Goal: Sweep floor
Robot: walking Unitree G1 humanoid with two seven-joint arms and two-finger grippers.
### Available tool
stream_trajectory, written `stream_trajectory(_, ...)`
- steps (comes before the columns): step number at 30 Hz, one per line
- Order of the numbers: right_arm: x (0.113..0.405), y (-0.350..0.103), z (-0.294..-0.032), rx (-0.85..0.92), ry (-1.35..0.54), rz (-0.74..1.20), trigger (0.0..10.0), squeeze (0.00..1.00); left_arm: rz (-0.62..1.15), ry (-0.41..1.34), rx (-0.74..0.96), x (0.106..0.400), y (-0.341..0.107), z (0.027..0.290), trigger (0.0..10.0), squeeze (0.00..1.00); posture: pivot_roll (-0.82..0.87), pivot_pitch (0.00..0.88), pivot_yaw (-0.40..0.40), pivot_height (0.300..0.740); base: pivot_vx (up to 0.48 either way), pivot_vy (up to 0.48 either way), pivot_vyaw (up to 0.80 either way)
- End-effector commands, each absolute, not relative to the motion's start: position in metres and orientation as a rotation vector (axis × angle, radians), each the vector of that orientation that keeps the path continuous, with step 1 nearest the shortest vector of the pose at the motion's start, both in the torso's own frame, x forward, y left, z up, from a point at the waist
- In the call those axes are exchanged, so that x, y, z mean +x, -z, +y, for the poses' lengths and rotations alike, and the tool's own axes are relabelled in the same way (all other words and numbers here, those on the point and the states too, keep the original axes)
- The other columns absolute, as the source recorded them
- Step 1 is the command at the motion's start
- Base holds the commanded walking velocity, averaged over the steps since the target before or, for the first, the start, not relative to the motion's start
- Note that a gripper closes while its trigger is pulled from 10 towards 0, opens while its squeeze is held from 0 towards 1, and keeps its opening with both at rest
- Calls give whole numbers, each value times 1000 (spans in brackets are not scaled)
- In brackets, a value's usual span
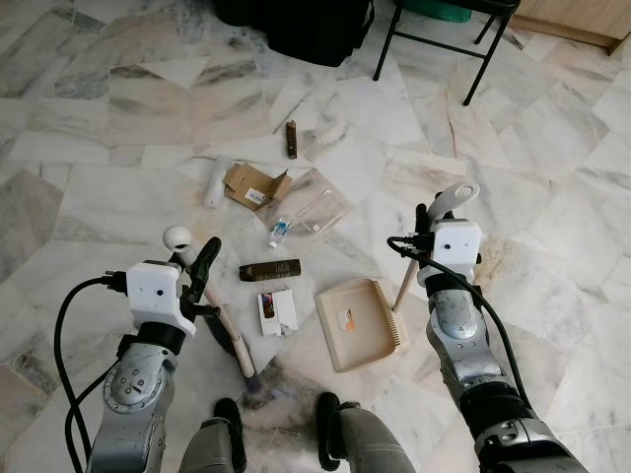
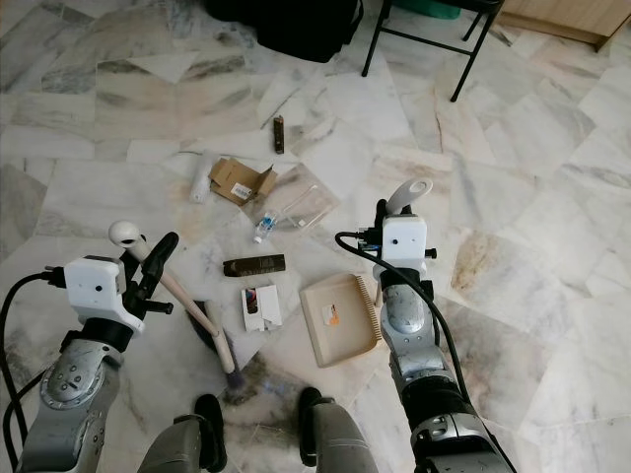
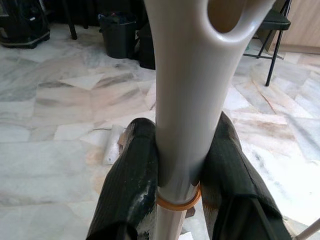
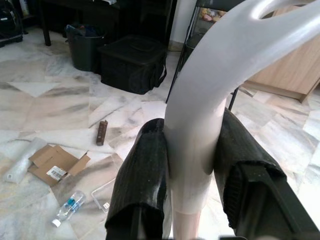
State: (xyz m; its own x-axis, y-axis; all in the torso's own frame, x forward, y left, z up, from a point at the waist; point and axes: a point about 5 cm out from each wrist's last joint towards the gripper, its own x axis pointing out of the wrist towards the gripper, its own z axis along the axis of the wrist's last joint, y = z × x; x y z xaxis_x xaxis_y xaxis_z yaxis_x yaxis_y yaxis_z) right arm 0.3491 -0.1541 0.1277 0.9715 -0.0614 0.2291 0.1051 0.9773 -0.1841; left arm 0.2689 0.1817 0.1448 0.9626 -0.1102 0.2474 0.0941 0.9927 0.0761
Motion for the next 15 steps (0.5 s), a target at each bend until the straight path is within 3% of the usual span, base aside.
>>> stream_trajectory(1,340,-100,-162,-237,92,-99,10000,0,-163,123,12,266,-125,179,10000,0,-67,420,-133,740,0,0,0)
stream_trajectory(15,341,-100,-163,-239,92,-102,10000,0,-150,272,-253,278,-128,167,10000,0,-68,412,-142,740,0,0,0)
